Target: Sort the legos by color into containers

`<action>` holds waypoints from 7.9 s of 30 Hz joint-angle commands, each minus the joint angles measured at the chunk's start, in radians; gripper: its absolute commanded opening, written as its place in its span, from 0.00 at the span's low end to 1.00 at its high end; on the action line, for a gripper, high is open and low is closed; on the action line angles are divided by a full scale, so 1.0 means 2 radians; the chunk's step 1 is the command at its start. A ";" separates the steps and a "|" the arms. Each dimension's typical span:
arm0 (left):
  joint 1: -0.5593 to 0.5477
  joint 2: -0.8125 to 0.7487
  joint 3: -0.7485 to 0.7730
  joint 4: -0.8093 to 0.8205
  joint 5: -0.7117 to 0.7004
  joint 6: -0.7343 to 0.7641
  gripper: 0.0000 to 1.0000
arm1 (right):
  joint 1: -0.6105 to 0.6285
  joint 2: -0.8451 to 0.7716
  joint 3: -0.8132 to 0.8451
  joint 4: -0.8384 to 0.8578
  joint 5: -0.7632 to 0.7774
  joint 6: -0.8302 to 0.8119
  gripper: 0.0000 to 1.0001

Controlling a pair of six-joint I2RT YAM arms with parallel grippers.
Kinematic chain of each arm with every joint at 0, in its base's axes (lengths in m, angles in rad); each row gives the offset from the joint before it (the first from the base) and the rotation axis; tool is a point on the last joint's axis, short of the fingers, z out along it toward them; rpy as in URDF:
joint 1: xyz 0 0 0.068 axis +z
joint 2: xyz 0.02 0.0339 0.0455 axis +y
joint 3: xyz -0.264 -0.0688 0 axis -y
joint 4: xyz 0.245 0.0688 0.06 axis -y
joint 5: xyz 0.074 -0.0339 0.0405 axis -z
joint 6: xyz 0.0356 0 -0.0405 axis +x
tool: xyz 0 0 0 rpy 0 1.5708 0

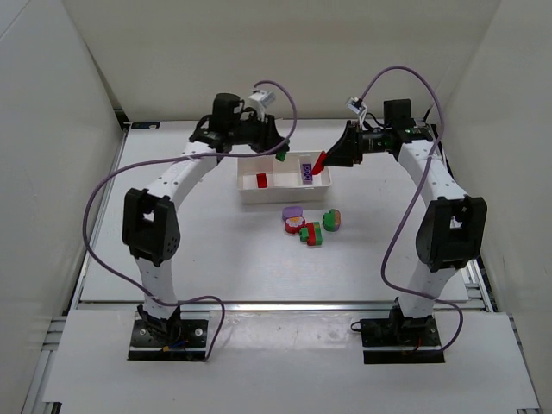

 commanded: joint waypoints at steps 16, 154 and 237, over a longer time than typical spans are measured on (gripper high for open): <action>-0.034 0.141 0.094 -0.056 -0.153 0.031 0.32 | -0.020 -0.032 -0.006 -0.011 0.064 -0.025 0.00; -0.101 0.124 0.049 -0.467 0.036 1.190 0.95 | -0.084 -0.201 -0.206 -0.062 0.312 -0.144 0.61; -0.194 -0.160 -0.228 0.106 -0.431 0.356 0.10 | 0.032 -0.006 -0.058 0.144 0.107 0.283 0.69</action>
